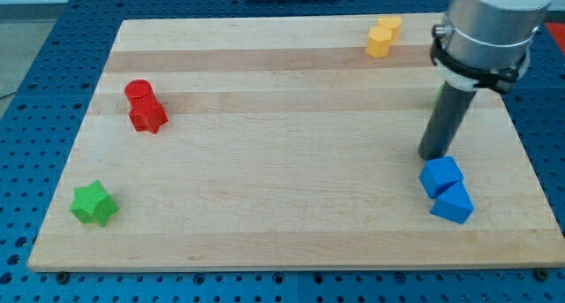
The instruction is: Move the green circle closer to the green star
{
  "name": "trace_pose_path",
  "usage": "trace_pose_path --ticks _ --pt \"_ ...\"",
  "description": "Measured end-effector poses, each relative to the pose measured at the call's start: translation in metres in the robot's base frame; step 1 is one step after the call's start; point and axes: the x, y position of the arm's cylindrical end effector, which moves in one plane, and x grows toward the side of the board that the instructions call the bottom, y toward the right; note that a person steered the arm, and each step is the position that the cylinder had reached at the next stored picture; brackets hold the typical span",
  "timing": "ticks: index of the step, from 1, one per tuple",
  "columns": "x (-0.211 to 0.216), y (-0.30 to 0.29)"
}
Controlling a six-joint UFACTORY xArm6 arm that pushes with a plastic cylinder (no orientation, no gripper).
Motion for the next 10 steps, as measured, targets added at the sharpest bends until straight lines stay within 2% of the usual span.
trace_pose_path --ticks 1,2,3,4,5,6,7,8,9,10 --pt "-0.009 0.041" --pt "-0.052 0.061" --pt "-0.083 0.042" --pt "-0.079 -0.034" --pt "-0.075 -0.044" --pt "-0.082 0.021" --pt "-0.13 0.032" --pt "-0.141 -0.037" --pt "-0.095 -0.105" --pt "-0.076 -0.132"
